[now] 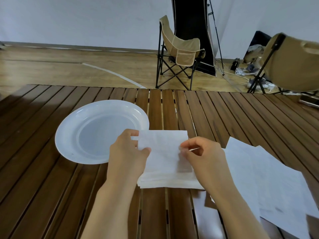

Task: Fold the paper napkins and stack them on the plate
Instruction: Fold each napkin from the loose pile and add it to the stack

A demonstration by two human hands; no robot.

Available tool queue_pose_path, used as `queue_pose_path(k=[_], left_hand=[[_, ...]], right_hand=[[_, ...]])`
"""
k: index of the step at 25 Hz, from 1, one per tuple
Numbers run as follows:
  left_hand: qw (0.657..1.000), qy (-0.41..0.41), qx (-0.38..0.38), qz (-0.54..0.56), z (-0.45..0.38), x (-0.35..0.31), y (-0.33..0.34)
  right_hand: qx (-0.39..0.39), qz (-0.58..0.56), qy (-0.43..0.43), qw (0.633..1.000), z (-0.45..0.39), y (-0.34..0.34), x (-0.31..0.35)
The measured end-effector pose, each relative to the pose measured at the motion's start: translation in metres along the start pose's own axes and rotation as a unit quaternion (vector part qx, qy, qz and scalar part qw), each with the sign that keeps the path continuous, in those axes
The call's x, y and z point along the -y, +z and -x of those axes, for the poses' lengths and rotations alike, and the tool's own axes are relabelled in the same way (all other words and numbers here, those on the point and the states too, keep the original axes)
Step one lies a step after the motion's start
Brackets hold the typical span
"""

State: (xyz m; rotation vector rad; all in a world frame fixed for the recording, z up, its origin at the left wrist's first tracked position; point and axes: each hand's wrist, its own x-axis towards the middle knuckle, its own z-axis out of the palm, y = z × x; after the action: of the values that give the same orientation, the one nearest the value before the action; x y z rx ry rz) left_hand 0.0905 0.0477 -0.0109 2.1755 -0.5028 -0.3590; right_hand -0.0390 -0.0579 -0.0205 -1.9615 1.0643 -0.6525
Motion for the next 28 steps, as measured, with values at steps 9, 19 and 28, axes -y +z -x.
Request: queue_pose_path(k=[9, 19, 28], left_hand=[[0.998, -0.055, -0.040, -0.016, 0.000, 0.005, -0.001], [0.997, 0.054, 0.002, -0.049, 0.002, 0.000, -0.002], [0.996, 0.056, -0.005, -0.070, 0.002, -0.001, -0.001]], right_hand=[[-0.019, 0.091, -0.051, 0.994, -0.002, 0.004, -0.008], [-0.012, 0.160, -0.105, 0.981, -0.002, 0.002, -0.010], [-0.035, 0.281, 0.148, 0.948, -0.013, -0.039, -0.052]])
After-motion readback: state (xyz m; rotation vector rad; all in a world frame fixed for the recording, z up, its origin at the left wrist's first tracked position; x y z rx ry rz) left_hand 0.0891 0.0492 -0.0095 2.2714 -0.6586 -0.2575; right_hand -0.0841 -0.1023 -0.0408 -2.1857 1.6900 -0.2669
